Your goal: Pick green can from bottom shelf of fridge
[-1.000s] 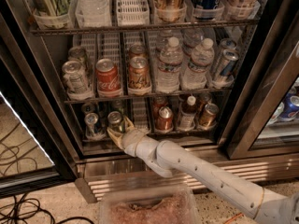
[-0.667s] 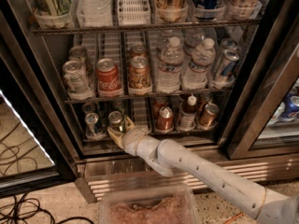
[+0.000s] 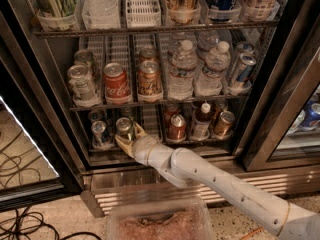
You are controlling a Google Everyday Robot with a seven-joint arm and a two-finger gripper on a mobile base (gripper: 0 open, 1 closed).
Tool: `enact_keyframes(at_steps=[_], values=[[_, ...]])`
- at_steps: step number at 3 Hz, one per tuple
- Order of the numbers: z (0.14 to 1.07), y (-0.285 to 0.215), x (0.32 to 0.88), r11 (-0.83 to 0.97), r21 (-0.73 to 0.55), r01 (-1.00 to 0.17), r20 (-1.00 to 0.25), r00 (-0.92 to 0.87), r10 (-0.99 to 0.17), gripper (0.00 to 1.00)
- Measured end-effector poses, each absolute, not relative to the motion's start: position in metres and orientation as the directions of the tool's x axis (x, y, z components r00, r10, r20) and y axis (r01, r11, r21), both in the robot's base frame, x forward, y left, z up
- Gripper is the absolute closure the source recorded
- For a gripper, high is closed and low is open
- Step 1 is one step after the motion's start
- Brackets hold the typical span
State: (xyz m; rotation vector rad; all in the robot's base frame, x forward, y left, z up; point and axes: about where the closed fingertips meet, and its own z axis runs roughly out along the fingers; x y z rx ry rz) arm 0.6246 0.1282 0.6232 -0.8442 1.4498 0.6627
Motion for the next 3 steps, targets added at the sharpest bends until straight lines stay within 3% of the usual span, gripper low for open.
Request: enact_keyframes(at_steps=[3], values=[[0.661, 0.090, 0.563, 0.420, -0.246, -0.873, -0.943, 0.116, -0.311, 1.00]])
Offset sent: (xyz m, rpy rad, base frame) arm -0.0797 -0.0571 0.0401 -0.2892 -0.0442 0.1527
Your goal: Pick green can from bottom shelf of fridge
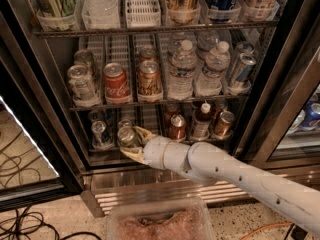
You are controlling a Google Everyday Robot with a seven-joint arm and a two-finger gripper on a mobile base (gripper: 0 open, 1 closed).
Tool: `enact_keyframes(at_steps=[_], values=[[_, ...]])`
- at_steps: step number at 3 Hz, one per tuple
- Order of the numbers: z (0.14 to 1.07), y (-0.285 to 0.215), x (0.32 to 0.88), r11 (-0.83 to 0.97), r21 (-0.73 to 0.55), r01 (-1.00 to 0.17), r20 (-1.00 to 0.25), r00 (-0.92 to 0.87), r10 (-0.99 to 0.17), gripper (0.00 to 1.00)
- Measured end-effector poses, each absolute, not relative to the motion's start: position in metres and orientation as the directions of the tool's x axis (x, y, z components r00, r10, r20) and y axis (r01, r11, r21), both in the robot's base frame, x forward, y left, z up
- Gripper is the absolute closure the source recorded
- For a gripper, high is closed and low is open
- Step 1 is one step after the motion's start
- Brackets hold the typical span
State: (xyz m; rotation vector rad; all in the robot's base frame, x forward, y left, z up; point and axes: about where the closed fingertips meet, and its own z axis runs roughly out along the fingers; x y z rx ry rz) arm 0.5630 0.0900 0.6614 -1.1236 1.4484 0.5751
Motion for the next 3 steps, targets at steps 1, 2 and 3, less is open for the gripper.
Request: enact_keyframes(at_steps=[1, 2, 3], values=[[0.663, 0.075, 0.554, 0.411, -0.254, -0.876, -0.935, 0.112, -0.338, 1.00], [0.658, 0.058, 0.544, 0.423, -0.236, -0.875, -0.936, 0.087, -0.342, 1.00], [0.655, 0.047, 0.537, 0.432, -0.225, -0.873, -0.936, 0.071, -0.344, 1.00]])
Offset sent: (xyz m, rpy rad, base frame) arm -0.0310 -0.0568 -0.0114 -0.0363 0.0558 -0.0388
